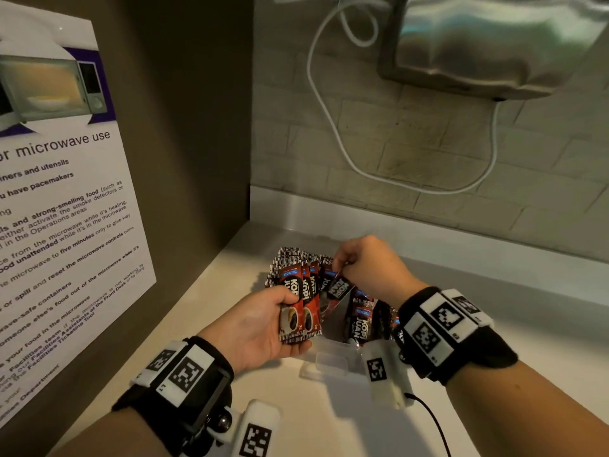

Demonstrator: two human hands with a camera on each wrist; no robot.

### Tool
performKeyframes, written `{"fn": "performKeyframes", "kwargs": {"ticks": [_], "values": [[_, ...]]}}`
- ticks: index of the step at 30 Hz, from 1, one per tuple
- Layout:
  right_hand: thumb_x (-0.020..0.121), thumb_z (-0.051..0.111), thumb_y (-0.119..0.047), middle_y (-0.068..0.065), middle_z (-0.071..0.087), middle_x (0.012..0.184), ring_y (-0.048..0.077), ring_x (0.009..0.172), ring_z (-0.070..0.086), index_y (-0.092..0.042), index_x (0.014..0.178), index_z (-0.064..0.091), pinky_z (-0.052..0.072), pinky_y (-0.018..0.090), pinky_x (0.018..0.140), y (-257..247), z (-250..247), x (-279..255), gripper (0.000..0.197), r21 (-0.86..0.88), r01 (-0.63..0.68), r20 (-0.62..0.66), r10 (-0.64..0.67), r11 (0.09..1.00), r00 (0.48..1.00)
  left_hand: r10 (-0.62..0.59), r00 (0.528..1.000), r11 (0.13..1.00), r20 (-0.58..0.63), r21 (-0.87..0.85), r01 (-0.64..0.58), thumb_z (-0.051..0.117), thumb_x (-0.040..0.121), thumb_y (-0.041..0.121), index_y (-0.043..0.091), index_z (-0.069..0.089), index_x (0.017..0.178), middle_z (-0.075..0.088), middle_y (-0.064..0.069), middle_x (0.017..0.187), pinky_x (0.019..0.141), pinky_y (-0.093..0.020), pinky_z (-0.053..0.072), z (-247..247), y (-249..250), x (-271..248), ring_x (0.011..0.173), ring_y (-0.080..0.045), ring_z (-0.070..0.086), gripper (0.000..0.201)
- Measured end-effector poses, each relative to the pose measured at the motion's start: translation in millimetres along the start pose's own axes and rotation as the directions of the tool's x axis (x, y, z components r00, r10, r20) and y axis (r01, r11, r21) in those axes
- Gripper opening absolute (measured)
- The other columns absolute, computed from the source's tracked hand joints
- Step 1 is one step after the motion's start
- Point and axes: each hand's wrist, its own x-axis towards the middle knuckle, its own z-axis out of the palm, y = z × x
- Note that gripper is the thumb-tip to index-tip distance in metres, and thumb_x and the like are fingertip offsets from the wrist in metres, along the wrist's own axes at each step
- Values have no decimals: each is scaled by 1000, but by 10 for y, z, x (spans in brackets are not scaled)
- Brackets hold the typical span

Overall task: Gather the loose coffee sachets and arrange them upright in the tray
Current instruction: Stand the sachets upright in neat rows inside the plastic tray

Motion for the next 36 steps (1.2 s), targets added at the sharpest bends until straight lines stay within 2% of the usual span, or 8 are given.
{"fn": "performKeyframes", "kwargs": {"ticks": [4, 8, 13, 19, 23, 28, 32, 36], "values": [[79, 53, 4, -8, 60, 73, 17, 73, 60, -22, 77, 68, 51, 30, 63, 61, -176, -82, 29, 32, -37, -105, 40, 999, 994, 1, 1000, 1000, -9, 24, 0, 42, 95, 20, 2, 54, 117, 66, -16, 83, 62, -36, 50, 2, -10, 18, 78, -24, 57, 30], [77, 59, 6, -7, 57, 71, 17, 72, 60, -24, 77, 62, 42, 21, 52, 148, -273, -88, 31, 31, -72, -122, 75, 997, 990, 18, 1000, 998, 6, 59, -18, 42, 96, 19, 4, 54, 119, 67, -21, 107, 62, -36, 51, 35, -24, 13, 81, -24, 59, 30], [77, 59, 9, -14, 58, 65, 13, 72, 60, -19, 74, 67, 42, 12, 53, 162, -322, -124, 30, -60, -38, -67, 34, 997, 997, 67, 997, 995, 27, 72, -69, 43, 97, 16, 5, 55, 117, 68, -17, 93, 64, -36, 50, 81, -13, -6, 76, -23, 61, 26], [77, 65, 7, -11, 60, 71, 8, 69, 60, -18, 87, 72, 41, 7, 54, 160, -170, -156, 28, -111, 13, 124, 1, 994, 992, 222, 974, 966, 34, 130, -225, 44, 98, 11, 7, 54, 123, 64, -23, 121, 70, -37, 51, 277, 58, 50, 93, -27, 63, 27], [80, 67, 1, -1, 61, 85, 17, 77, 61, -20, 99, 53, 49, 22, 56, 202, -148, -149, 31, 27, -66, 66, 64, 997, 996, 208, 972, 941, 105, 250, -228, 43, 97, 3, 5, 53, 125, 62, -27, 122, 98, -49, 45, 414, 33, 186, 103, -33, 61, 29], [85, 49, 13, 18, 68, 92, 35, 80, 68, -18, 97, 51, 59, 51, 67, 243, -170, -144, 33, 249, -142, 20, 142, 958, 990, 160, 976, 922, 145, 331, -200, 47, 95, 3, 13, 50, 127, 63, -19, 125, 109, -49, 37, 517, -20, 307, 117, -32, 57, 33], [87, 53, 5, 15, 69, 91, 34, 82, 68, -21, 92, 52, 57, 52, 76, 267, -148, -211, 26, 407, -136, -97, 191, 903, 977, 161, 978, 925, 134, 326, -197, 60, 77, 18, 22, 18, 151, 42, -12, 149, 115, -54, 24, 578, -50, 413, 135, -29, 40, 85], [90, 50, -7, 18, 68, 93, 34, 88, 66, -2, 98, 62, 55, 48, 82, 270, -51, -393, 15, 357, -252, -190, 335, 900, 923, 194, 978, 950, 72, 233, -206, 44, 95, 1, 8, 50, 123, 65, -13, 107, 86, -38, 48, 546, -54, 524, 94, -24, 60, 30]]}}
